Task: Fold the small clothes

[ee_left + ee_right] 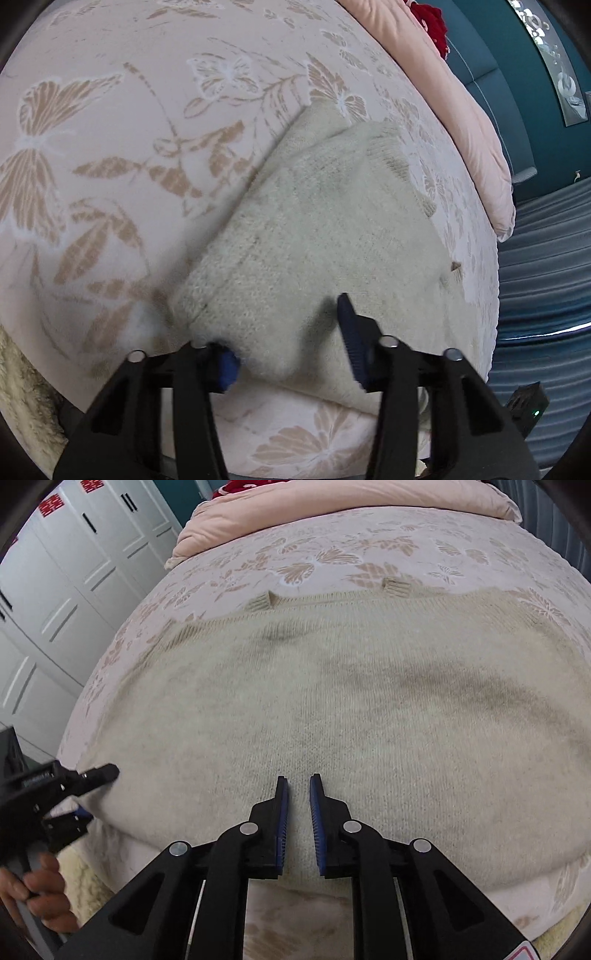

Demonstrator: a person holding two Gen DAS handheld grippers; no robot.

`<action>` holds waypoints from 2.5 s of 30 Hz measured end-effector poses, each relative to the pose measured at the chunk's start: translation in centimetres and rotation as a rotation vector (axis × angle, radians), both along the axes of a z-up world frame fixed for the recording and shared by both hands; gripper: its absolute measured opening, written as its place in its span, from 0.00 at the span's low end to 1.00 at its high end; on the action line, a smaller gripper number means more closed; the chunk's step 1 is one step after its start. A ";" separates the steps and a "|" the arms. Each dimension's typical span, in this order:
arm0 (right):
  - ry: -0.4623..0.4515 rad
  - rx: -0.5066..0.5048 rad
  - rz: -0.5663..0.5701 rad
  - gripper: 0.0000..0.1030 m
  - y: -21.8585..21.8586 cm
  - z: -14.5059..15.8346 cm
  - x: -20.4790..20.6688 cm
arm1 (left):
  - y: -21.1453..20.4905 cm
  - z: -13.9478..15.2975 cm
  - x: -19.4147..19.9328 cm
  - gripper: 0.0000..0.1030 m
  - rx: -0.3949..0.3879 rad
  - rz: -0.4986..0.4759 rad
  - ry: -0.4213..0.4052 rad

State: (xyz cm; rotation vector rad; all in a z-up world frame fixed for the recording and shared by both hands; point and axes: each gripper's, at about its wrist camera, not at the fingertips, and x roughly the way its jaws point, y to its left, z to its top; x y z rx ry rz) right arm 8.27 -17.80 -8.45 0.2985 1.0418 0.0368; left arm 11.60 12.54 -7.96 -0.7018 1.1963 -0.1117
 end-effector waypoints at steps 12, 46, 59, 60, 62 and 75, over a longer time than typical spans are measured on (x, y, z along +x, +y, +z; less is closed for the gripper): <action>-0.063 0.320 -0.168 0.20 -5.7 2.4 -3.0 | -13.8 16.0 -1.4 0.10 0.195 -0.365 -0.406; -0.269 0.280 -0.102 0.15 -7.1 13.7 -0.5 | -17.7 2.4 -4.4 0.13 0.422 -0.481 -0.159; -0.078 0.323 -0.459 0.15 -19.8 1.9 -9.6 | -24.1 2.3 -7.6 0.10 0.449 -0.647 -0.220; -0.088 0.315 -0.447 0.15 -19.6 2.7 -9.3 | -24.2 2.2 -7.7 0.10 0.461 -0.651 -0.223; -0.165 0.308 -0.413 0.15 -18.9 5.5 -8.9 | -23.7 2.0 -7.3 0.10 0.458 -0.644 -0.203; -0.098 0.366 -0.472 0.18 -21.4 1.9 -9.8 | -23.1 2.2 -7.6 0.11 0.445 -0.632 -0.178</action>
